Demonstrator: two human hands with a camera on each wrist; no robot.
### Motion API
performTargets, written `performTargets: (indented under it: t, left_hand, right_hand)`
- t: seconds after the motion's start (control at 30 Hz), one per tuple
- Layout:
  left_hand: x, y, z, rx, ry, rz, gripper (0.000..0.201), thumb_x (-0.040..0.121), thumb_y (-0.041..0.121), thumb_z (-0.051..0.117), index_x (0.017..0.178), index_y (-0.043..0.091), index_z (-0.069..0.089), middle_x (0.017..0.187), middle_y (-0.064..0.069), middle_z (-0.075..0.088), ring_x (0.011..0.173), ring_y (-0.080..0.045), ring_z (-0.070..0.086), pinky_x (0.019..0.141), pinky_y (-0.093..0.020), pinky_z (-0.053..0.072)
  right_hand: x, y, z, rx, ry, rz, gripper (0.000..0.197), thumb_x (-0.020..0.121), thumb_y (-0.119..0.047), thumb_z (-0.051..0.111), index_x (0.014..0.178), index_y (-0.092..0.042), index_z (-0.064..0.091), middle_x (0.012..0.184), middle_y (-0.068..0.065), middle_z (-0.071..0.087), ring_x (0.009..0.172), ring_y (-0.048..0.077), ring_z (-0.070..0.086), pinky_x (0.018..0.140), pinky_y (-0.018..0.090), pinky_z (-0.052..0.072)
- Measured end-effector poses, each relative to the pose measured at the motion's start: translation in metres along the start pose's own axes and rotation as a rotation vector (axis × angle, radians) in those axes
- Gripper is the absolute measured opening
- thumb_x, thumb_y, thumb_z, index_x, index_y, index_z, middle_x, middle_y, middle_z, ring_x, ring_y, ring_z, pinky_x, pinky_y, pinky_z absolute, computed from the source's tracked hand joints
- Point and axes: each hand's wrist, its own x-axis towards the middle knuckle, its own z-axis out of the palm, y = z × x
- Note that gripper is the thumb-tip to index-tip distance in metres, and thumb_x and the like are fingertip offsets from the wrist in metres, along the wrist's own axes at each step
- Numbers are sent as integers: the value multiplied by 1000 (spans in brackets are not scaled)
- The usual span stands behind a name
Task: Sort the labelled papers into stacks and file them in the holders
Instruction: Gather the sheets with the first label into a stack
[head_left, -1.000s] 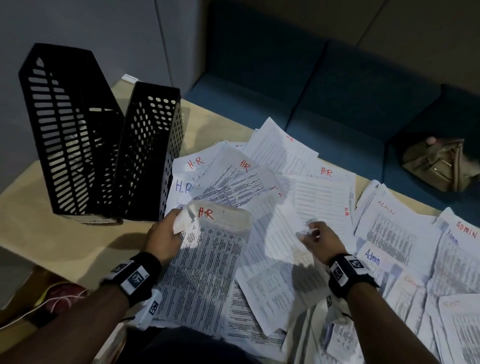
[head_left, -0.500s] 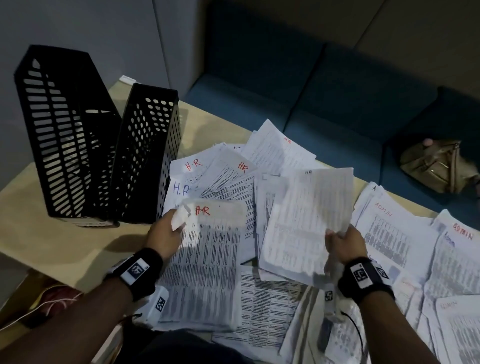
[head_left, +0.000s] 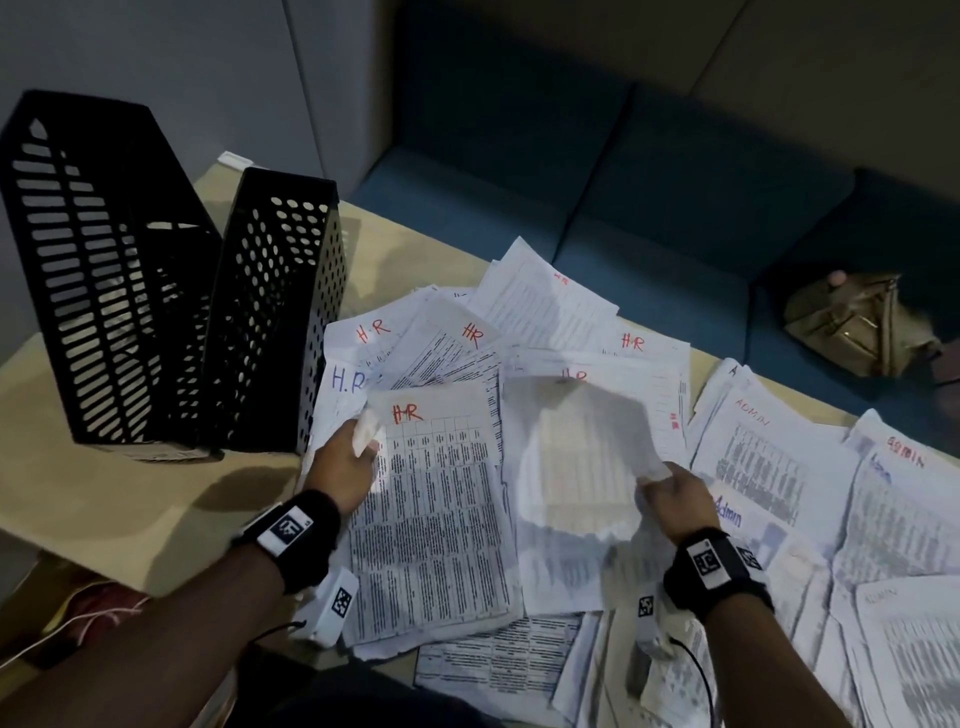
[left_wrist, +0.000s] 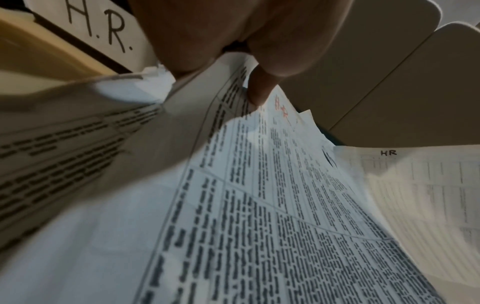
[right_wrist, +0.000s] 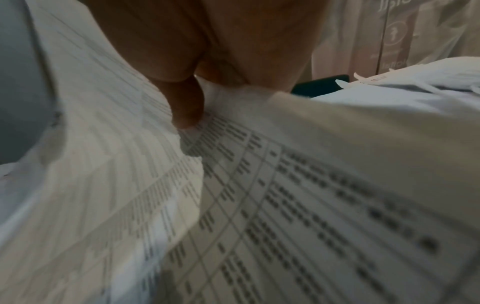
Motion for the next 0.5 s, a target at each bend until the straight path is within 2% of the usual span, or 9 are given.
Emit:
performTargets:
  t: [0.07,0.13,0.2,0.23,0.3,0.37,0.4,0.47,0.5]
  left_hand:
    - [-1,0,3,9,-20,-7,31,99,17,45,130,13,51,129,-13,59,117,-30,53,89,-30,37]
    - [0,-3,5,11,-41,-16,29,100,16,43,127,12,52,127,-14,59,115,-29,53,86,-27,34]
    - [2,-7,5,13,-48,-30,31,99,15,43,129,14,51,129,-13,59,117,-28,53,86,-27,34]
    - [2,-8,5,14,-46,-38,32,99,15,44,130,16,50,130,-12,58,117,-28,52,86,-27,34]
    - [2,-8,5,23,-44,-48,33,99,16,44,131,17,49,131,-12,57,118,-29,52,86,-27,33]
    - [1,-7,4,20,-45,-55,35,99,16,44,134,18,47,132,-11,57,119,-29,51,86,-26,33]
    - [0,-7,4,18,-44,-54,35,99,16,44,134,18,47,132,-12,57,118,-29,52,85,-27,33]
    - [-1,-6,2,15,-39,-48,35,99,16,45,134,17,48,131,-13,58,117,-30,53,85,-27,34]
    - [-1,-6,1,13,-36,-42,35,99,16,45,134,17,48,131,-13,58,118,-31,52,86,-28,35]
  right_hand:
    - [-3,-3,10,-11,-16,-7,25,83,-22,61,102,-6,66,89,15,68,76,27,57,67,26,40]
    - [-7,-6,20,18,25,-18,10,83,-16,66,88,-9,68,79,7,67,74,26,58,61,25,40]
    - [-14,-12,27,77,75,-33,8,82,-13,70,76,-12,63,73,-1,62,71,25,60,53,22,39]
    - [-17,-14,29,108,92,-42,10,82,-12,70,82,-13,60,76,0,62,68,20,60,49,20,39]
    - [-23,-18,28,173,125,-61,28,85,-10,67,109,-14,52,85,7,62,61,10,55,49,17,41]
    - [-24,-18,22,253,150,-49,48,86,-14,66,128,-17,41,98,14,63,71,21,60,65,26,49]
    - [-24,-19,16,285,167,-40,53,86,-15,66,131,-19,38,110,15,63,86,28,63,75,33,51]
    - [-23,-24,-2,366,237,-56,59,85,-15,68,136,-18,37,128,10,57,111,29,56,94,42,47]
    - [-24,-28,-13,427,287,-72,61,85,-14,68,136,-18,36,130,6,55,114,25,54,98,42,44]
